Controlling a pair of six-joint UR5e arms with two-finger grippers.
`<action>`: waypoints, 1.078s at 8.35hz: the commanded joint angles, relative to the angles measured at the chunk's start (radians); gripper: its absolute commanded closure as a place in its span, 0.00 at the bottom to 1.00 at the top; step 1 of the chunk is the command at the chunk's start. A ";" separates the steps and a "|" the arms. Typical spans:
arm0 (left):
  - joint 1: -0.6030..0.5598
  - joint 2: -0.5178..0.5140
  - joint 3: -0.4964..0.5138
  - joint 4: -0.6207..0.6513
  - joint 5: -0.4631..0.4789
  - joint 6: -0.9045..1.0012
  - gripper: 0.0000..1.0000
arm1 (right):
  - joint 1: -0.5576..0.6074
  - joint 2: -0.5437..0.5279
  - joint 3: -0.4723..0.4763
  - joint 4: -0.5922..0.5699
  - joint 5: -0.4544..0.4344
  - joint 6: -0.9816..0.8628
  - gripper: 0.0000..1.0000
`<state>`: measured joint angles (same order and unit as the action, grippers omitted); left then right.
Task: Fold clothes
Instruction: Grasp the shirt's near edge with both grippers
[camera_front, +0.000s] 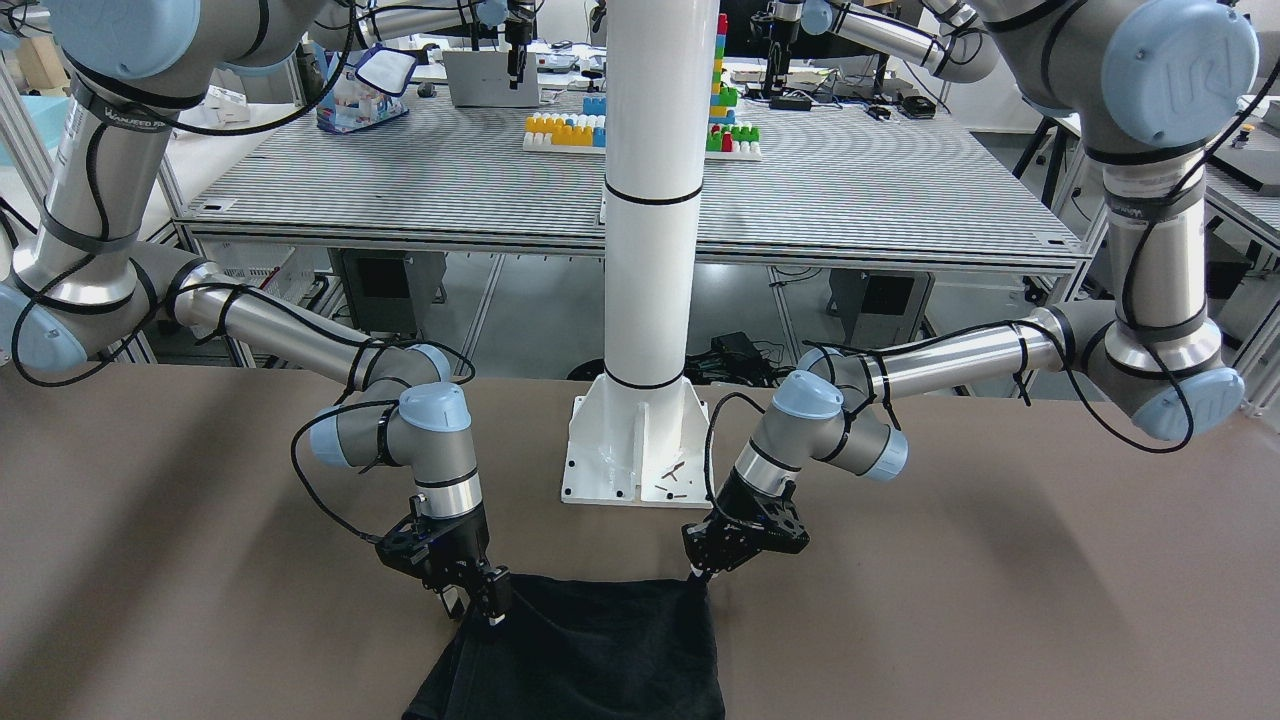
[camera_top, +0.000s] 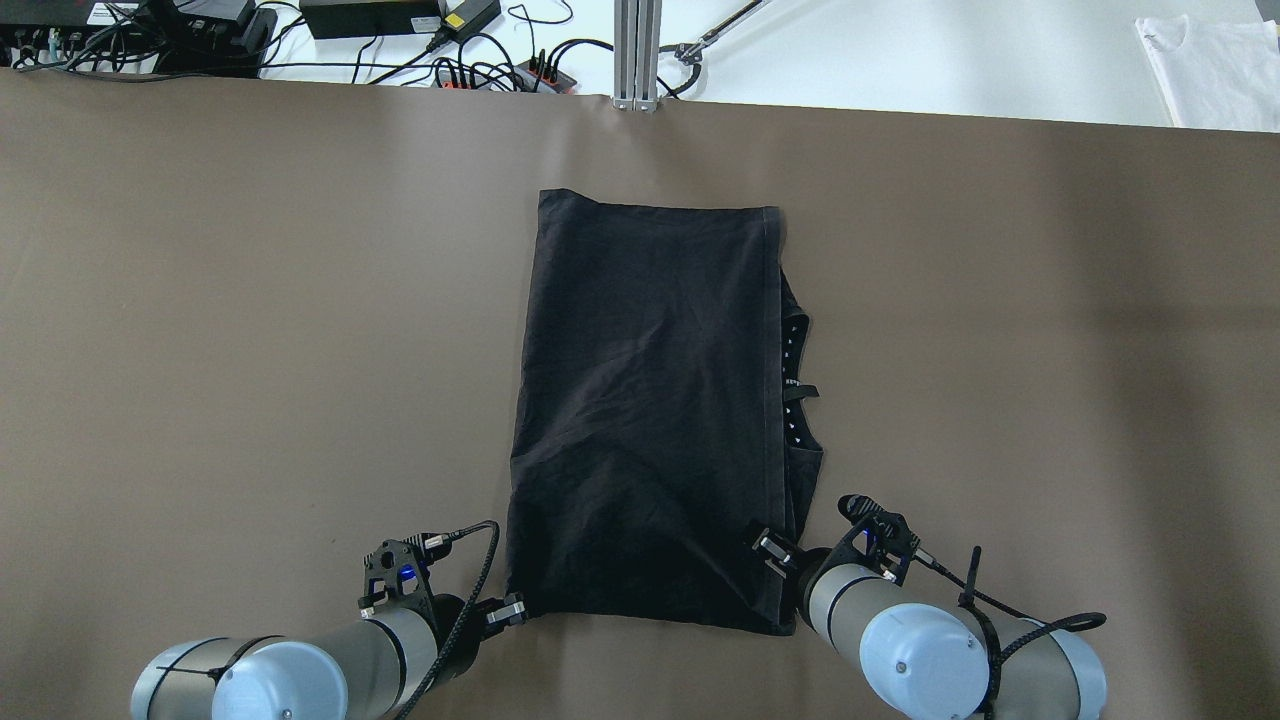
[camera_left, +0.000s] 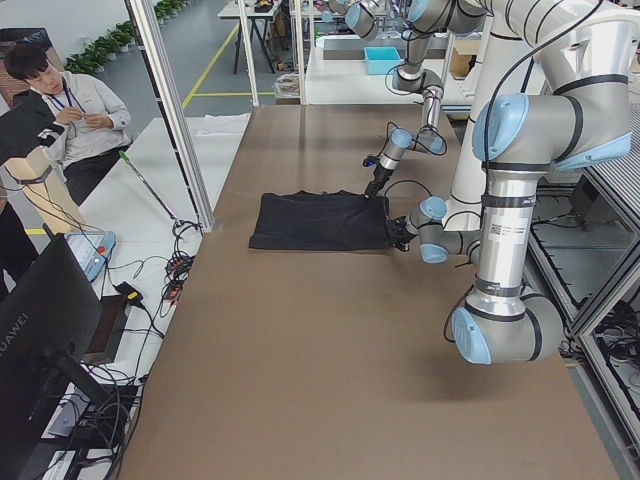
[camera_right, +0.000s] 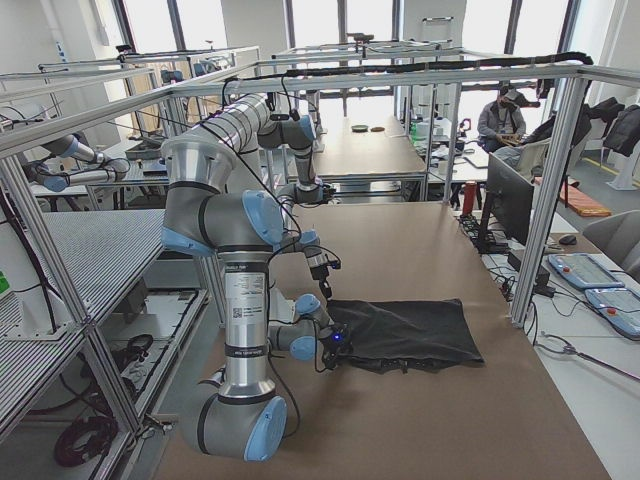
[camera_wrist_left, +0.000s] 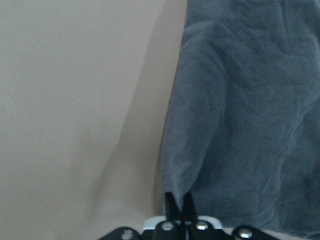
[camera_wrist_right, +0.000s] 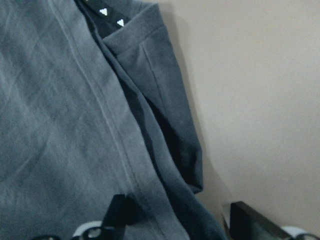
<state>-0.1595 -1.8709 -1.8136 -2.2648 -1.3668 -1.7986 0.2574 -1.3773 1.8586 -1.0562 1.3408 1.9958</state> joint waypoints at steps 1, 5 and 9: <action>-0.002 0.001 0.000 0.001 0.000 0.001 1.00 | -0.003 0.001 0.001 0.005 -0.005 0.024 0.90; -0.003 -0.001 -0.007 0.001 0.000 0.001 1.00 | 0.003 -0.006 0.071 -0.005 -0.015 0.024 1.00; -0.014 0.024 -0.142 0.010 -0.012 0.004 1.00 | -0.022 -0.018 0.175 -0.004 -0.012 0.023 1.00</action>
<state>-0.1730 -1.8678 -1.8805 -2.2602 -1.3741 -1.7949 0.2588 -1.3842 1.9528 -1.0605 1.3262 2.0166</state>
